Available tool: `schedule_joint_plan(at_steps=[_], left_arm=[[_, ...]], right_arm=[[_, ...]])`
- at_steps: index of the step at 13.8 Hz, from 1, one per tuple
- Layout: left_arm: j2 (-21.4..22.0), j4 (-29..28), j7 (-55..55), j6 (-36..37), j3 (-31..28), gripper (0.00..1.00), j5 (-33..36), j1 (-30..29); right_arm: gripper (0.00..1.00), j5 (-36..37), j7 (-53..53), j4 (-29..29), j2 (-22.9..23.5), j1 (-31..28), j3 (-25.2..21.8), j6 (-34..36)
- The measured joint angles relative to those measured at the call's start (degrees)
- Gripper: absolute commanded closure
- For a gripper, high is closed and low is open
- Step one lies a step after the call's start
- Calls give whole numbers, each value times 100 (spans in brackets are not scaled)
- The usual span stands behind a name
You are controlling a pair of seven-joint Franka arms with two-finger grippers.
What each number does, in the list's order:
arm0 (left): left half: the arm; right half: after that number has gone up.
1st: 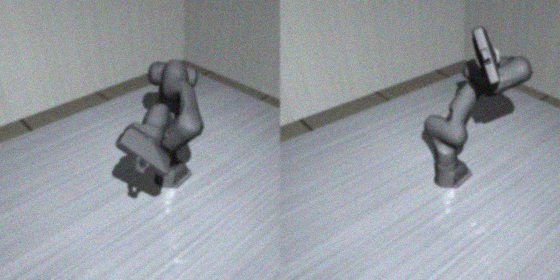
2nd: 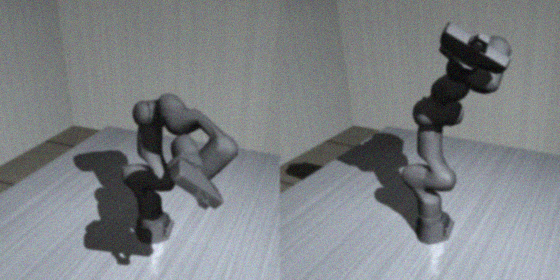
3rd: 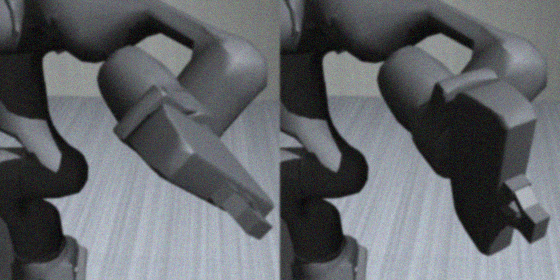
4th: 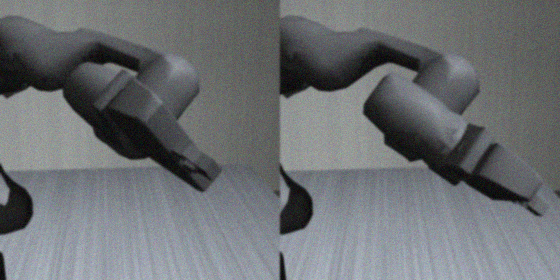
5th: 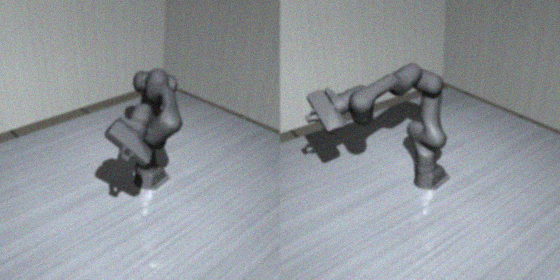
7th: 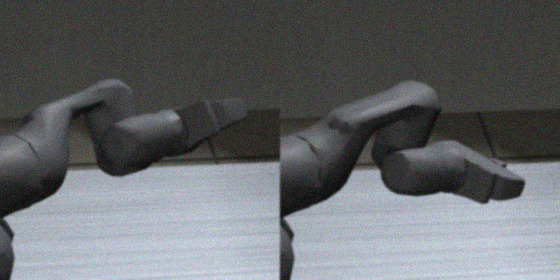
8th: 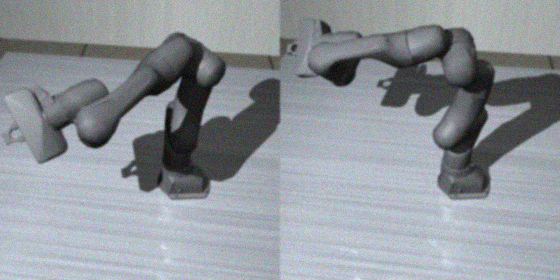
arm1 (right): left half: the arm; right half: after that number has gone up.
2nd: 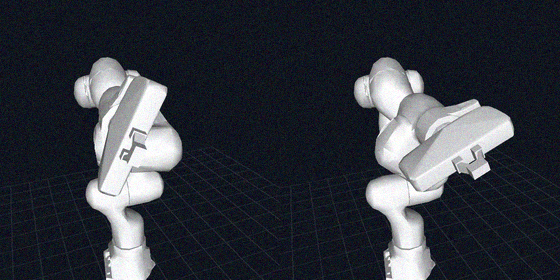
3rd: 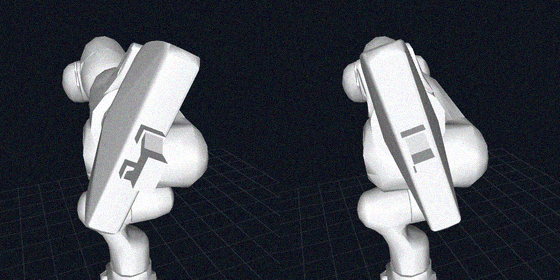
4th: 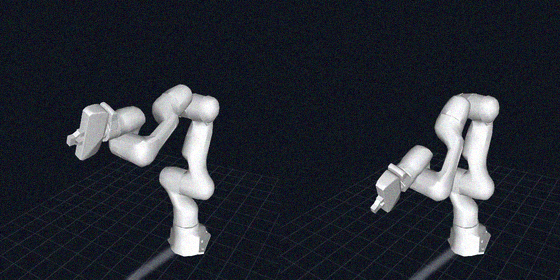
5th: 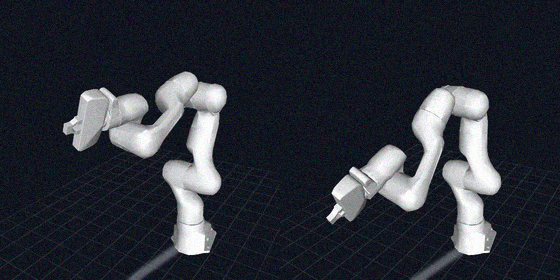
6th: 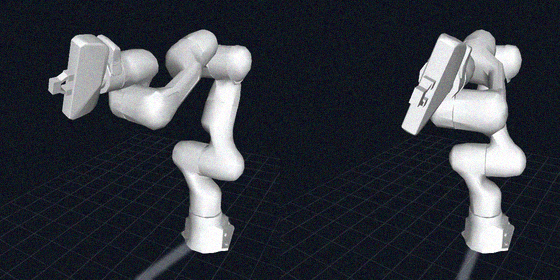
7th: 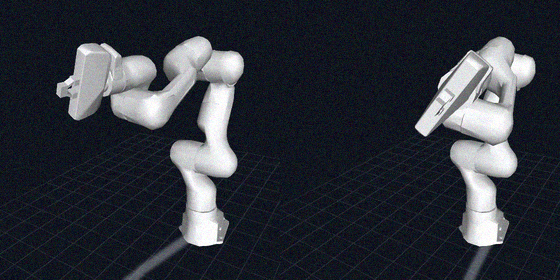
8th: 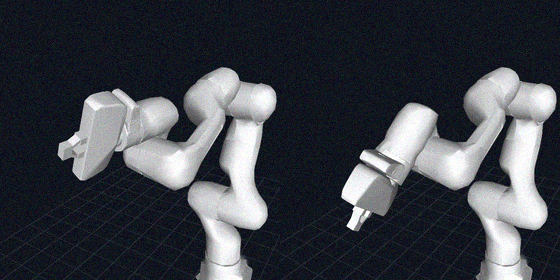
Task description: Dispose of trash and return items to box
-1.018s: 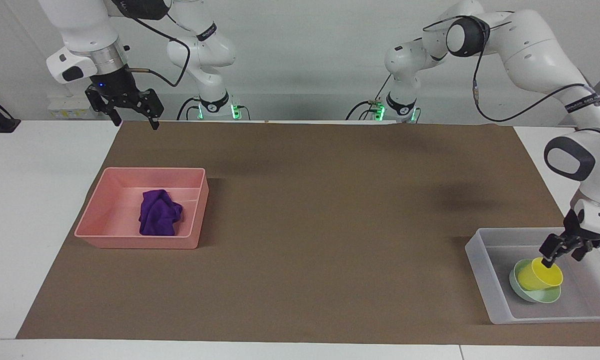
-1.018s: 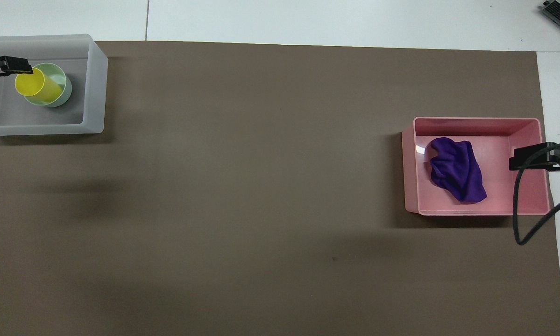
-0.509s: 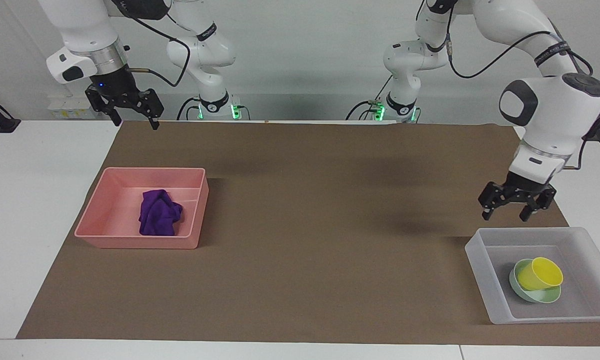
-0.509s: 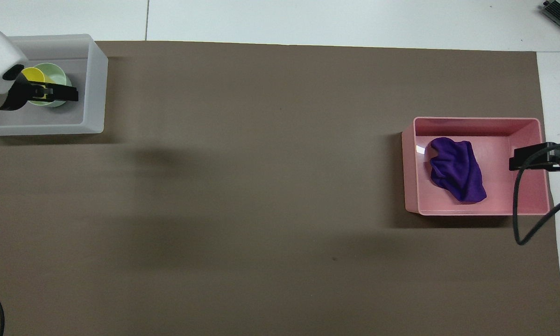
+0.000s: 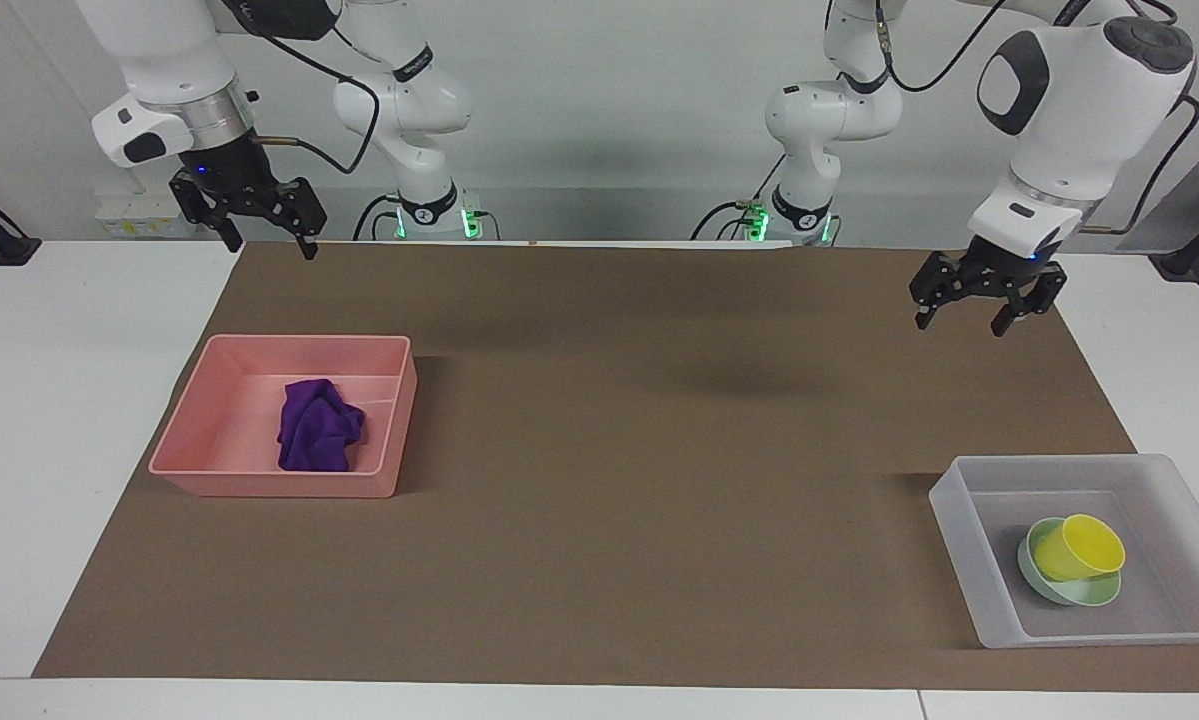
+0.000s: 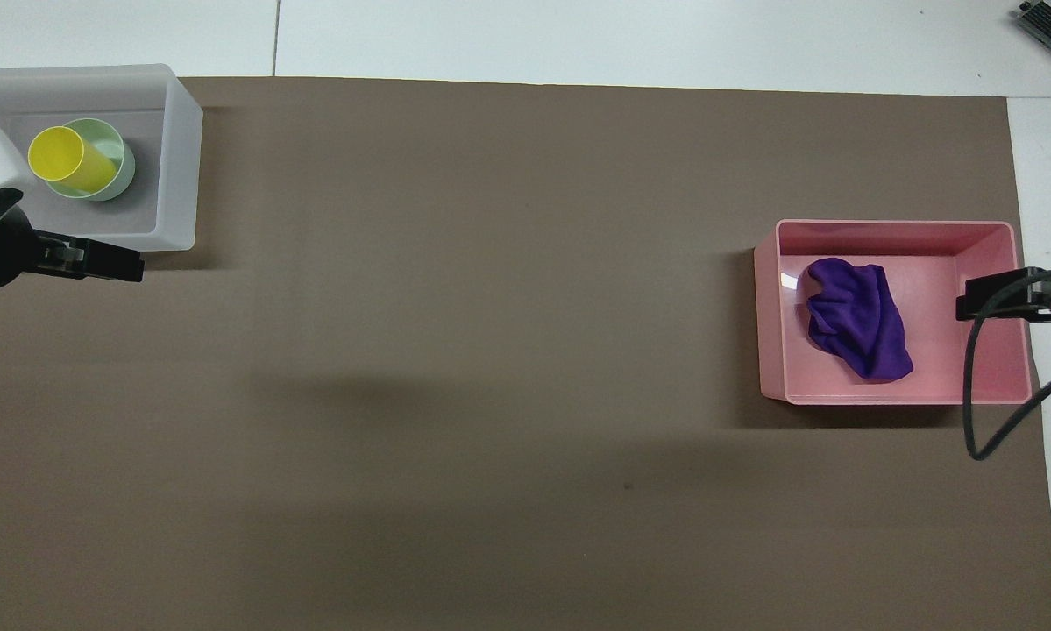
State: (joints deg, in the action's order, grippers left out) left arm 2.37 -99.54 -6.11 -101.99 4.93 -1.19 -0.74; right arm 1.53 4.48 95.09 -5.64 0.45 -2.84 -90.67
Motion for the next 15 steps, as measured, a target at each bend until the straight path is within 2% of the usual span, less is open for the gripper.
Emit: schedule_joint_plan(at_steps=[3, 7, 15], left_arm=[[66, 28, 1, 233, -1, 0, 1, 19], [67, 470, 9, 624, -51, 0, 71, 3], [-4, 553, 662, 691, -64, 0, 109, -32]], right_arm=[[0, 0, 0, 2, 0, 0, 0, 0], [0, 0, 0, 6, 0, 0, 0, 0], [0, 0, 0, 19, -5, -3, 0, 0]])
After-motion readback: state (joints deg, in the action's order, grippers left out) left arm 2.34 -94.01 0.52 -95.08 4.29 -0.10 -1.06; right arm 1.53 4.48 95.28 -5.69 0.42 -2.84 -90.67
